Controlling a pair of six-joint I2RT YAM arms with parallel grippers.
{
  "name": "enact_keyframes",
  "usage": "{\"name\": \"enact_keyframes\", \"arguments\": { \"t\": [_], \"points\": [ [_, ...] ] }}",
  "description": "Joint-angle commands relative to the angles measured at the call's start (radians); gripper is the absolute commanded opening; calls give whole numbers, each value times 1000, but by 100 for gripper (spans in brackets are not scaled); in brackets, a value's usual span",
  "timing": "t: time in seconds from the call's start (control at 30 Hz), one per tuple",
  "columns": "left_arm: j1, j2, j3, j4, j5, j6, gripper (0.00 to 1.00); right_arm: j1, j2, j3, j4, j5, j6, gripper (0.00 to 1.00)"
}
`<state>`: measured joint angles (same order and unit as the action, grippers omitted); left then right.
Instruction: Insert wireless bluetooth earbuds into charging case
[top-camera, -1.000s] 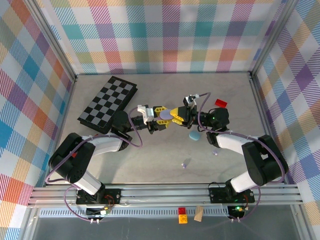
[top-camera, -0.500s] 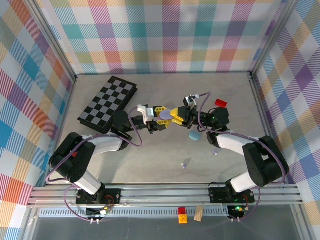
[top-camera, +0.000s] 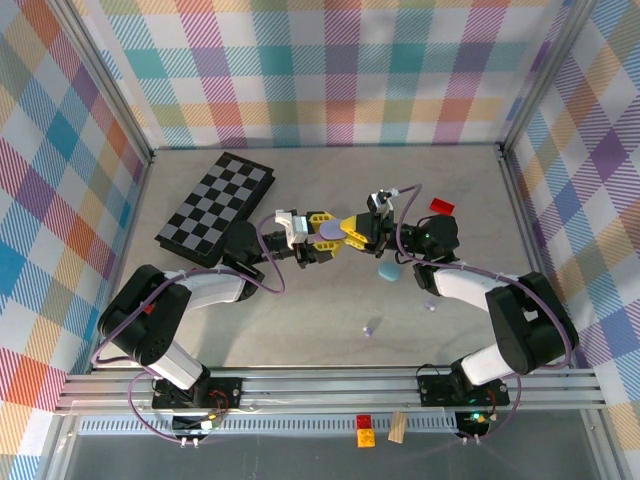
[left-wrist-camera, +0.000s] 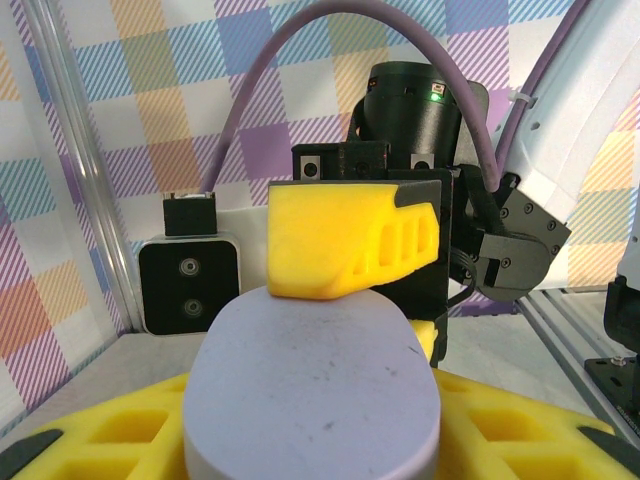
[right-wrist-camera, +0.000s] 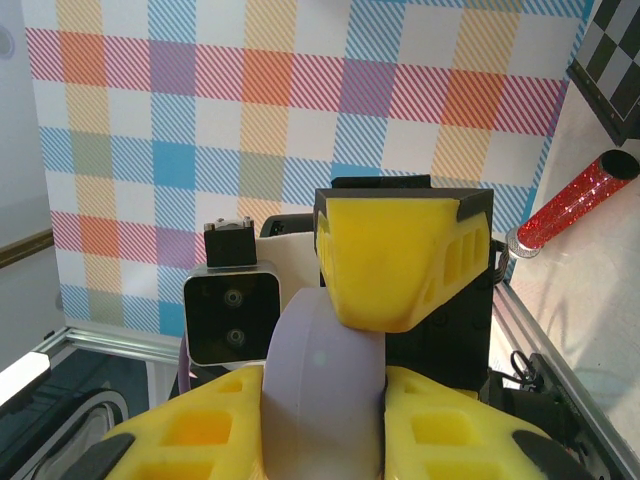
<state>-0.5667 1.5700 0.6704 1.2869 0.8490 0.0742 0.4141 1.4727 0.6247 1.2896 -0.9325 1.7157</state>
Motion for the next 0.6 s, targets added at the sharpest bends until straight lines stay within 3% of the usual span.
{"name": "enact_keyframes", "arguments": {
  "t": [0.0,0.57],
  "points": [
    [5,-2,8,45,62,3,47,0,-31,27,37,43,-21,6],
    [13,-14,14,50,71,-14,47,-18,-86,11,-57,37,-79,5]
  ]
}}
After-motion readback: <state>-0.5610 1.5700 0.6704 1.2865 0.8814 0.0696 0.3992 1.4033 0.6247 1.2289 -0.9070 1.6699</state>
